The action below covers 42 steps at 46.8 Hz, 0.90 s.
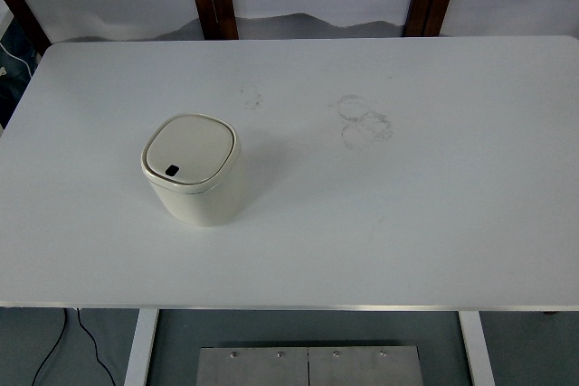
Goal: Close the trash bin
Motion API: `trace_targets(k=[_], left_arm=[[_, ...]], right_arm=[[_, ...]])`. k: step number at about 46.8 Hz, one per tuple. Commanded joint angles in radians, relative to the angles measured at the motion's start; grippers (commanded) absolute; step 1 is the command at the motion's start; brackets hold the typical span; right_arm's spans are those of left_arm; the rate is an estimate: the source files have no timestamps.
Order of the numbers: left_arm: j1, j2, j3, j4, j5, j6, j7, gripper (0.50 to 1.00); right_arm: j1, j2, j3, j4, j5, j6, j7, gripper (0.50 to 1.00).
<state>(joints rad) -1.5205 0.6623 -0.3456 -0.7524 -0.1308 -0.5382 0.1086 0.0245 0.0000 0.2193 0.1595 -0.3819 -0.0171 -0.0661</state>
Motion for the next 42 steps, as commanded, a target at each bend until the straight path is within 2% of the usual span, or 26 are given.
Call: trace_targets(k=[1,11,18,28,31,32,35,42], left_arm=[[0.054,-0.001,-0.041,0.018,0.000,0.000,0.000,1.000],[0.220,-0.007,-0.150,0.083,-0.001,0.000,-0.079,1.000],[0.309,-0.007,-0.220,0.107,-0.007,0.000,-0.101,1.000],[0.439,-0.009,-0.283,0.156,-0.076,-0.002,-0.104,1.000],[0.461,-0.009,-0.288,0.166,-0.090,-0.003,-0.113,1.000],[0.491,-0.010,-0.294,0.182,-0.107,-0.006,-0.136,1.000],[0.516,-0.012,-0.296,0.191,-0.108,-0.006,-0.159,1.000],[0.563,-0.029,-0.297,0.194,-0.112,-0.006,-0.172,1.000]], right_arm=[[0.000,0.000,0.000,0.000,0.000,0.000,0.000,0.995],[-0.001,0.000,0.000,0.000,0.000,0.000,0.000,0.995],[-0.001,0.000,0.002,0.000,0.000,-0.001,0.000,0.995],[-0.003,0.000,0.002,0.000,0.000,0.000,0.000,0.995],[-0.005,0.000,0.002,0.000,0.000,0.000,0.000,0.995],[-0.005,0.000,0.002,0.000,0.000,0.000,0.000,0.995],[-0.005,0.000,0.002,0.000,0.000,-0.001,0.000,0.995],[-0.005,0.000,0.002,0.000,0.000,0.000,0.000,0.995]])
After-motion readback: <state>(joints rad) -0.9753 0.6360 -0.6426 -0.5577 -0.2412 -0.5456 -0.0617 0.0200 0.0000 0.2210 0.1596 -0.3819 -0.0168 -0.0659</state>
